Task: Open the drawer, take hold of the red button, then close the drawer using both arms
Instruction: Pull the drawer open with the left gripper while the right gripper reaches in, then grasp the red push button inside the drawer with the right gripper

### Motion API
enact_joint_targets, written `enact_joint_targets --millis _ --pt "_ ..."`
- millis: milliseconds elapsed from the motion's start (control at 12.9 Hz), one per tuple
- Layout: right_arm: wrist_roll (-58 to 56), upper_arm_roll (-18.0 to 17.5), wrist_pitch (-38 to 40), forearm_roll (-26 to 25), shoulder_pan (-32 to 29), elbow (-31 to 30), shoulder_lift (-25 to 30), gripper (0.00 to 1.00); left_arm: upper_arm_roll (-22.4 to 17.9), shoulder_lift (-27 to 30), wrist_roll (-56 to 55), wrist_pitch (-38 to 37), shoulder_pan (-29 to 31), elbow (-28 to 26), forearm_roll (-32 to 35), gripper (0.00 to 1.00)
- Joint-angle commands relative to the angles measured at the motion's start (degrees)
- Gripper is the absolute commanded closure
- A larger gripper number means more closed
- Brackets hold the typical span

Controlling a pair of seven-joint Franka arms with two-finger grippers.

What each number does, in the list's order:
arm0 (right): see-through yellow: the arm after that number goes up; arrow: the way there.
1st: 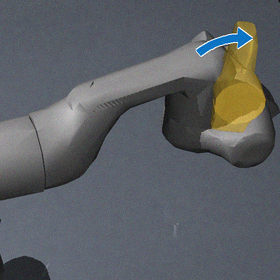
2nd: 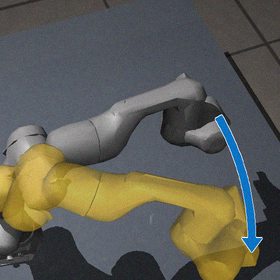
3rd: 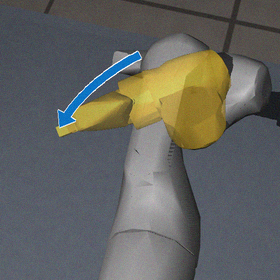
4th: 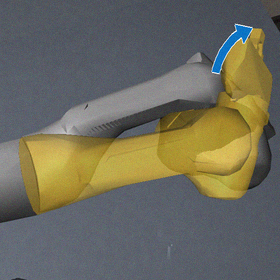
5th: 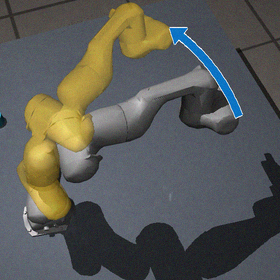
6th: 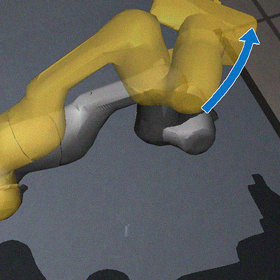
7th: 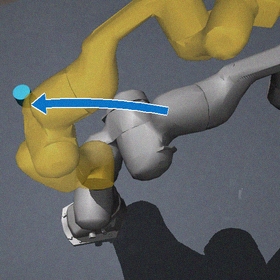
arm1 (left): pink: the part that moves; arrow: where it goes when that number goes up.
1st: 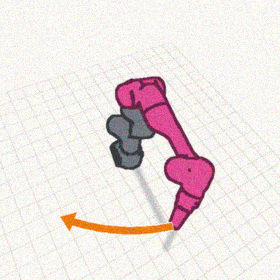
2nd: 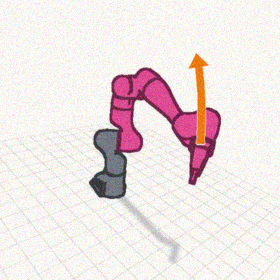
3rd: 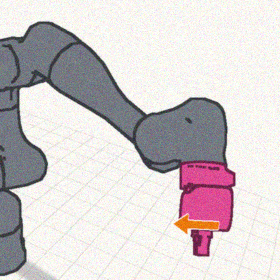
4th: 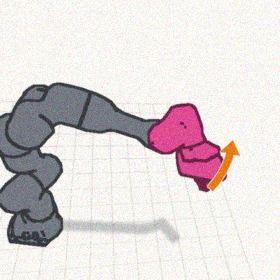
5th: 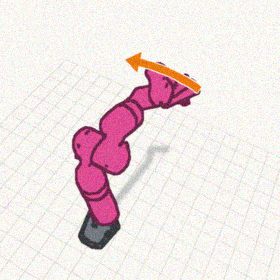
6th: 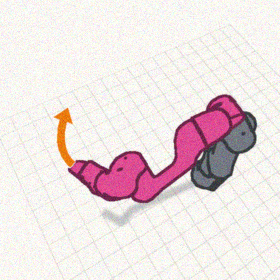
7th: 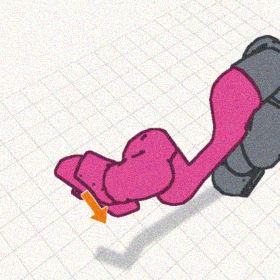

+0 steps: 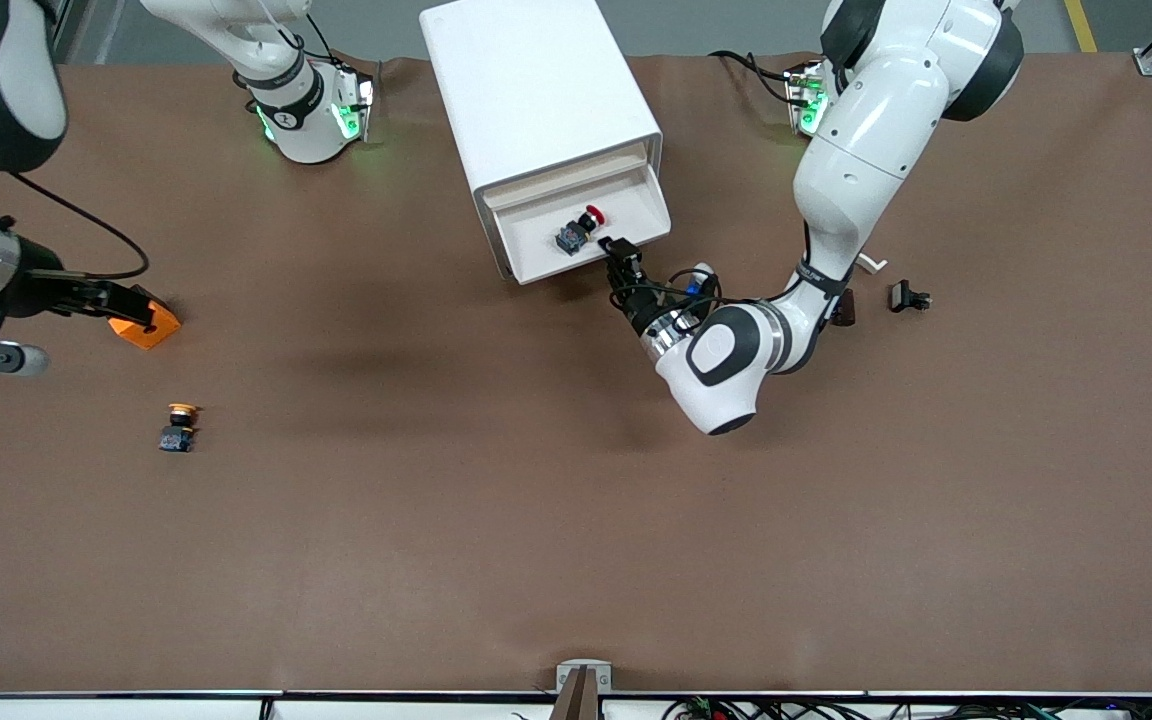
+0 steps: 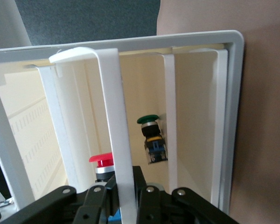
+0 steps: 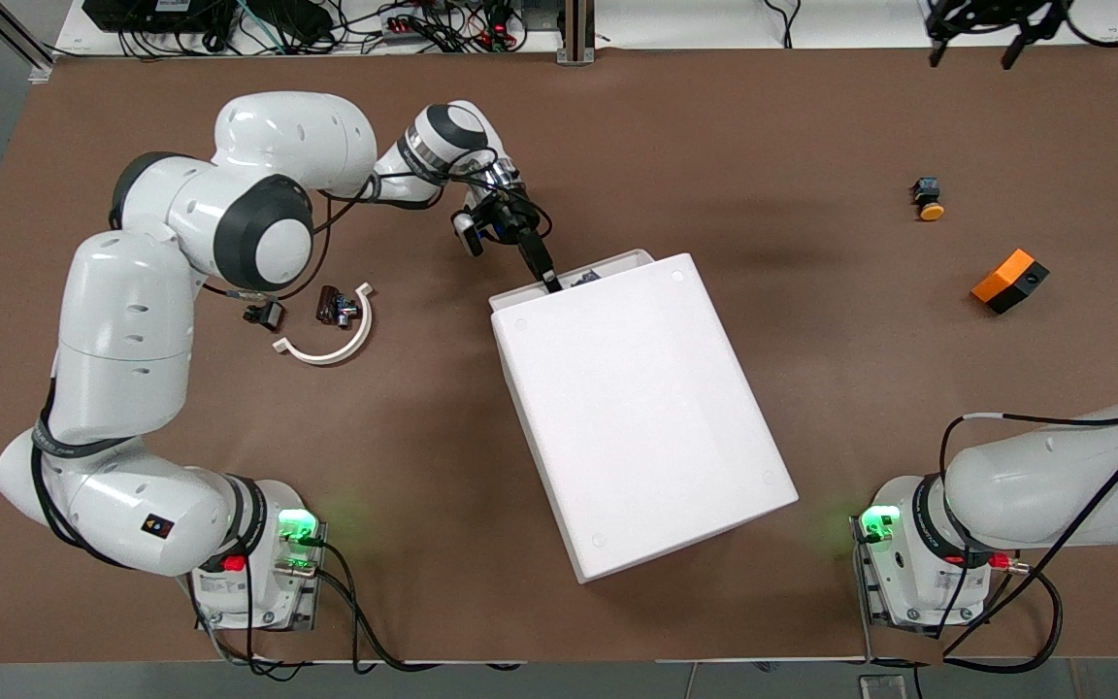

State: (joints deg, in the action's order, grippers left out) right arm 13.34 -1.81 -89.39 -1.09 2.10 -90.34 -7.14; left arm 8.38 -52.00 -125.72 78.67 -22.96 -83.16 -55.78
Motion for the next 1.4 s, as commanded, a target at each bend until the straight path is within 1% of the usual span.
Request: enact_joint_targets --millis 0,78,155,233,310,465,543,698,931,1086,1318 --pt "11.2 0.2 0.0 0.9 8.4 0.9 -0.2 0.00 -0.6 -2.5 2.0 4.3 0.5 2.9 -0.7 1.00" --pt "19.8 0.1 -0.3 1.1 11.4 0.8 -0.2 0.00 -0.6 -2.6 2.0 4.7 0.7 3.2 -0.7 1.00" --pt "25.7 0.1 -1.1 3.1 13.9 0.4 -0.2 0.00 -0.6 -2.6 2.1 5.2 0.8 3.3 -0.6 1.00" --pt "28.8 0.2 -1.4 6.0 15.1 0.3 -0.2 0.00 -0.6 -2.8 2.1 5.3 0.9 3.4 -0.6 0.92" --pt "31.5 0.2 -1.7 7.1 16.8 0.0 -0.2 0.00 -0.6 -2.8 2.1 5.4 1.4 3.8 -0.5 0.84" --pt "38.2 0.2 -4.5 8.5 20.0 -2.5 0.0 0.00 -0.6 -2.6 2.4 5.4 1.4 4.6 -0.4 0.00" --pt "41.0 0.2 -5.4 9.3 21.4 -3.3 0.1 0.00 -0.6 -2.6 2.4 5.3 1.6 5.5 -0.2 0.00" --pt "46.6 0.2 -7.6 9.4 24.1 -5.4 0.3 0.00 -0.6 -2.1 2.4 5.0 3.1 6.6 0.1 0.00" --pt "58.2 0.2 -13.8 9.4 30.7 -9.2 0.5 0.00 -0.6 -2.0 2.6 4.9 4.8 11.2 4.4 0.00" --pt "66.7 0.2 -19.5 9.4 35.5 -11.1 0.0 0.00 -0.6 -1.9 3.7 4.9 6.4 14.4 7.5 0.00" --pt "76.0 0.4 -24.9 8.0 41.4 -11.3 -3.4 0.00 -0.5 -0.7 11.2 4.9 9.7 14.8 11.4 0.00"
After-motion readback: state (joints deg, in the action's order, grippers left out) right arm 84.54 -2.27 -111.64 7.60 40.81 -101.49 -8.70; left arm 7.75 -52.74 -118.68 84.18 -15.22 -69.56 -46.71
